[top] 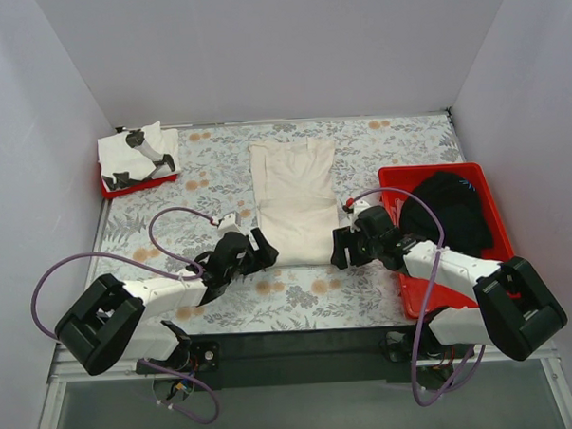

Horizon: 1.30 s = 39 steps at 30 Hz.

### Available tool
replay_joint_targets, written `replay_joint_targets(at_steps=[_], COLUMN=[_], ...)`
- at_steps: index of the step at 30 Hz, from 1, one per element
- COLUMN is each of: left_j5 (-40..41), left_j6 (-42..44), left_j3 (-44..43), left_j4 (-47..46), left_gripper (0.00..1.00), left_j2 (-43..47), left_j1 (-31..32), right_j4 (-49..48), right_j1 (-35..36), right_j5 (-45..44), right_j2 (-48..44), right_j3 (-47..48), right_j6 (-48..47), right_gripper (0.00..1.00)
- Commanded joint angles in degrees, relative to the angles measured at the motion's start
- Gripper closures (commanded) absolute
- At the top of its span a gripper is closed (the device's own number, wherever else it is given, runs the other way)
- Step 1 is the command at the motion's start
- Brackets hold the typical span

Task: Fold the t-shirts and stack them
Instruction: Fold the tshirt

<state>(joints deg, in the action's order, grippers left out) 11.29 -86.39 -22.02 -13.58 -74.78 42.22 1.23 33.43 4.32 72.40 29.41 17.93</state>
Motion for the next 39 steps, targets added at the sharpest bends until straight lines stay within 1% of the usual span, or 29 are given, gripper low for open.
replay_joint_targets(at_steps=[1, 3, 6, 10, 14, 18, 24, 28, 31, 33, 35, 36, 37, 39], left_j5=[0.9, 0.3, -0.3, -0.8, -0.7, -2.1, -3.4, -4.7, -5.5, -5.5, -4.7, -4.6, -4.5, -4.7], left_j6=[-0.4, -0.6, -0.6, -0.8, -0.9, -1.0, -1.7, -1.8, -2.0, -1.9, -1.9, -1.9, -2.0, -2.0], left_j3=[1.3, 1.5, 1.8, 2.8, 3.8, 3.7, 4.2, 4.3, 4.3, 4.3, 4.4, 4.4, 4.4, 4.4], left_j4=[6.8, 7.0, 7.8, 9.4, 10.2, 10.3, 10.2, 8.5, 7.8, 8.0, 8.7, 9.1, 9.4, 9.5], left_gripper=[0.32, 0.33, 0.36, 0.37, 0.37, 0.46, 0.50, 0.54, 0.60, 0.69, 0.77, 0.85, 0.90, 1.00], left_j2=[-1.8, -1.9, -1.8, -0.9, -0.2, -0.7, -1.4, -2.1, -2.6, -3.1, -3.3, -3.2, -3.2, -2.8], left_j1=[0.1, 0.1, 0.1, 0.1, 0.1, 0.2, 1.1, 1.5, 1.9, 2.0, 2.0, 1.9, 2.0, 2.1], right_j4=[-3.3, -3.5, -3.7, -3.4, -3.2, -3.2, -2.7, -2.4, -1.9, -1.9, -1.8, -1.7, -1.7, -1.5], right_j1=[-0.2, -0.2, -0.2, -0.2, -0.1, 0.0, 0.7, 1.2, 1.6, 1.9, 2.2, 2.3, 2.4, 2.7], right_j5=[1.0, 0.9, 0.7, 0.4, -0.9, -1.2, -2.5, -2.6, -2.9, -3.0, -3.0, -3.0, -2.9, -2.6], right_j2=[-0.2, 0.7, 2.2, 2.7, 3.0, 4.2, 5.1, 5.2, 5.0, 4.9, 4.9, 4.9, 4.9, 4.9], right_j3=[0.2, 0.1, 0.1, -0.2, -0.7, -0.8, -0.7, -0.6, -0.7, -0.8, -0.8, -0.9, -0.9, -1.0], right_j6=[0.7, 0.7, 0.7, 0.3, 0.2, 0.1, 0.0, 0.0, 0.1, 0.2, 0.3, 0.3, 0.3, 0.1], right_gripper=[0.38, 0.39, 0.45, 0.52, 0.55, 0.59, 0.63, 0.67, 0.71, 0.73, 0.78, 0.80, 0.85, 0.92])
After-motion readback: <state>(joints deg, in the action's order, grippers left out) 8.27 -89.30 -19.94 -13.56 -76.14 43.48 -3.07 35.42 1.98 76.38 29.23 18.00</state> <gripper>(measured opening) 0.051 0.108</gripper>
